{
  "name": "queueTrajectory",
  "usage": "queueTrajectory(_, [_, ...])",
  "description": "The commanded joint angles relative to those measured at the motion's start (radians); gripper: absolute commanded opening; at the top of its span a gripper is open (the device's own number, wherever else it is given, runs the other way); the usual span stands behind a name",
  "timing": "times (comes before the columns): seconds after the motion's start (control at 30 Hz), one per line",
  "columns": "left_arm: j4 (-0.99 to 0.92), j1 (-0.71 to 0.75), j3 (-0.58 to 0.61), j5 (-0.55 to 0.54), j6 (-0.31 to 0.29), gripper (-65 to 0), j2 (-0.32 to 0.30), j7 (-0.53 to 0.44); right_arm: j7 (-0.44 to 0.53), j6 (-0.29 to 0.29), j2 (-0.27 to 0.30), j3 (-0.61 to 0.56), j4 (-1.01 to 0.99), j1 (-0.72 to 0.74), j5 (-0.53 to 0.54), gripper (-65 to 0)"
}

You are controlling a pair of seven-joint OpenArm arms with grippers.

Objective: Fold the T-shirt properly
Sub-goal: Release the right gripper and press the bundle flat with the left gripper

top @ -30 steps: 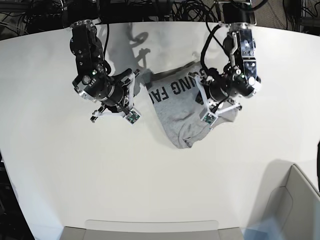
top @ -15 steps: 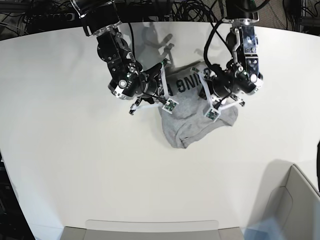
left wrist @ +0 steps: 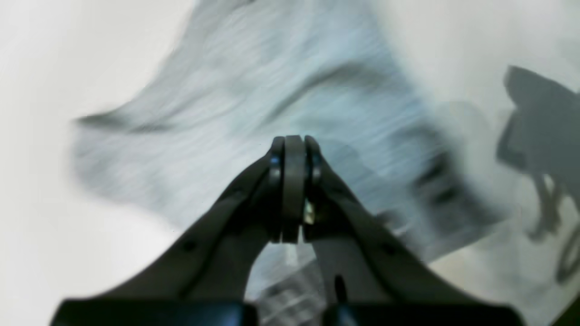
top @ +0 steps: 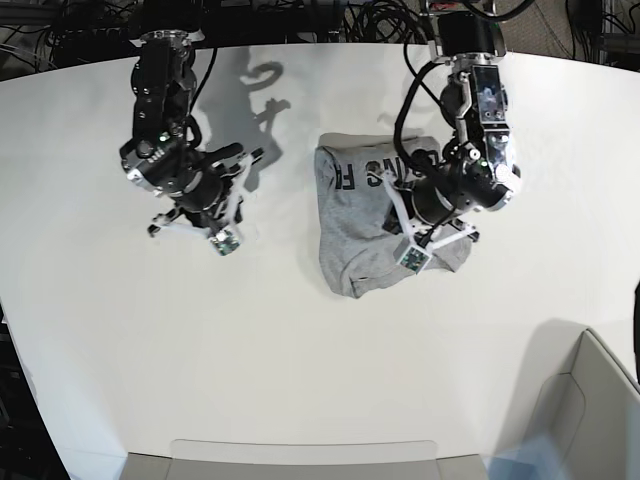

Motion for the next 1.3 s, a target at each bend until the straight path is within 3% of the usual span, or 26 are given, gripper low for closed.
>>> queueTrajectory(0.0, [0.011, -0.008, 0.002, -0.009, -0.002, -65.0, 0.017, -0.023, 0.011, 0.007, 0.018, 0.033, 0.013, 0.009, 0.007, -65.0])
queueTrajectory(0.17, [-0.059, 0.016, 0.003, -0.009, -0.002, -65.0, 0.041, -0.092, 0.011, 0.007, 0.068, 0.068, 0.013, -0.043, 0.008, -65.0])
queueTrajectory(0.37, [-0.308, 0.021, 0.003, -0.008, -0.002, -65.0, 0.034, -0.183, 0.013, 0.007, 0.07, 0.071, 0.013, -0.078, 0.008, -65.0])
queueTrajectory(0.5, [-0.42, 0.036, -0.001, -0.008, -0.002, -65.0, -0.035, -0.256, 0.013, 0.007, 0.062, 0.068, 0.016, -0.081, 0.008, -65.0])
queueTrajectory(0.6, [-0.444, 0.045, -0.006, -0.008, -0.002, -65.0, -0.12, -0.286, 0.013, 0.007, 0.06, 0.067, 0.016, -0.078, 0.008, -65.0])
queueTrajectory(0.9, [-0.489, 0.039, -0.009, -0.009, -0.002, -65.0, -0.365, -0.292, 0.013, 0.007, 0.059, 0.065, 0.016, -0.081, 0.008, -65.0])
queueTrajectory(1.1, [-0.458, 0.038, -0.013, -0.012, -0.002, -65.0, -0.414, -0.325, 0.013, 0.007, 0.039, 0.064, 0.019, -0.083, 0.008, -65.0])
queueTrajectory(1.17, [-0.365, 0.044, -0.072, -0.012, -0.002, -65.0, -0.411, -0.313, 0.009, 0.007, 0.039, 0.064, 0.045, -0.085, 0.008, -65.0])
queueTrajectory(1.27, [-0.173, 0.055, -0.202, -0.014, -0.002, -65.0, -0.379, -0.22, 0.009, 0.007, 0.041, 0.064, 0.119, -0.126, 0.008, -65.0])
